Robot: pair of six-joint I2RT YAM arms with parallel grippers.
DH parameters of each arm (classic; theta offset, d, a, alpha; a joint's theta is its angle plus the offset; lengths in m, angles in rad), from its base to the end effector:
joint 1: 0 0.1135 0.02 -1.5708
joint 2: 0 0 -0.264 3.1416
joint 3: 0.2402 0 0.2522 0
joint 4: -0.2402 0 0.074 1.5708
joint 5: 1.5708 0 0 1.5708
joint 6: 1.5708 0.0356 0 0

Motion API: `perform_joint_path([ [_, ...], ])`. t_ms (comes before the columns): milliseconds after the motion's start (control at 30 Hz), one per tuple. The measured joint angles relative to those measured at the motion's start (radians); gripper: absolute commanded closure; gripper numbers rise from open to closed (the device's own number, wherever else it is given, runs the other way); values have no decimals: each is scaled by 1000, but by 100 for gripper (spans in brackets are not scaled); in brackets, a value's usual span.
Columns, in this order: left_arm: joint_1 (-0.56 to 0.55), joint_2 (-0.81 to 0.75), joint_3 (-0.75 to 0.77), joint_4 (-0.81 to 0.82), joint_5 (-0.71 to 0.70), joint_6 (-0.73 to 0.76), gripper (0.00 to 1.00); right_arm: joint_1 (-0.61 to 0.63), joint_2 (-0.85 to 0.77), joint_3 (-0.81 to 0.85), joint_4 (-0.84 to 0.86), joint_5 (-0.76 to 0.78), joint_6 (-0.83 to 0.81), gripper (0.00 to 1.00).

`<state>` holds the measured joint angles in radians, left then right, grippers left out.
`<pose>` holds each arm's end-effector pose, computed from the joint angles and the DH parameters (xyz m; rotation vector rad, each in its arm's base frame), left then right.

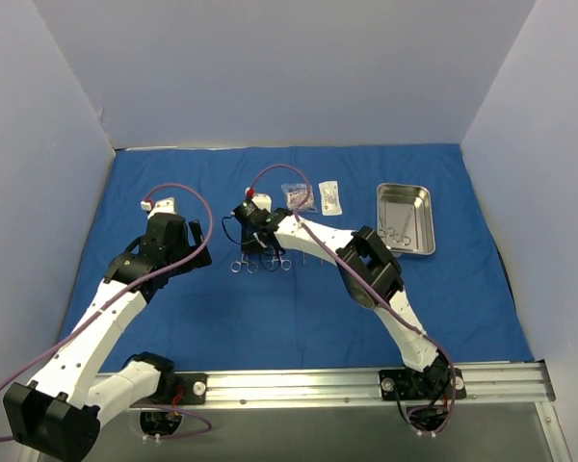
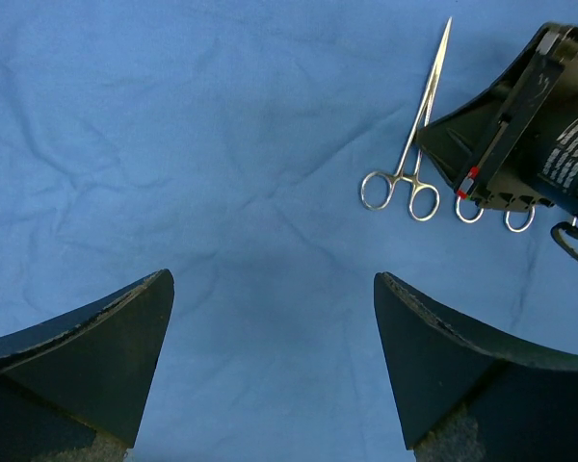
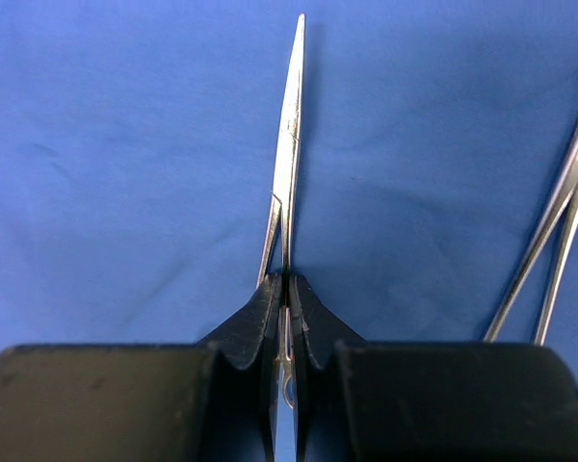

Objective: Open and lay out the surgical kit
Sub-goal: Place the medical item in the surgical kit.

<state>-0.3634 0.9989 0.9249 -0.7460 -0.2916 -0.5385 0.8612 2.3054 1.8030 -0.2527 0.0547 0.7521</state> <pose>0.1902 -0.0614 0.2982 -0.3401 2.3237 -0.0928 0.3405 0.3935 0.1690 -0.1044 2.4430 0.7164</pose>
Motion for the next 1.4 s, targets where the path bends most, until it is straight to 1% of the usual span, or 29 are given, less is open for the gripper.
perform_joint_path([
  [267,0,0,0,0,0,0,6,5,20,61,3,2,-17,100],
  [433,0,0,0,0,0,0,6,8,62,104,-15,24,-48,100],
  [1167,0,0,0,0,1,0,6,27,68,129,-80,48,-68,100],
  [1233,0,0,0,1,1,0,6,29,68,129,-81,48,-68,98],
  [1367,0,0,0,1,1,0,6,30,69,129,-82,48,-68,92],
  [1400,0,0,0,1,1,0,6,30,69,129,-82,48,-68,89],
])
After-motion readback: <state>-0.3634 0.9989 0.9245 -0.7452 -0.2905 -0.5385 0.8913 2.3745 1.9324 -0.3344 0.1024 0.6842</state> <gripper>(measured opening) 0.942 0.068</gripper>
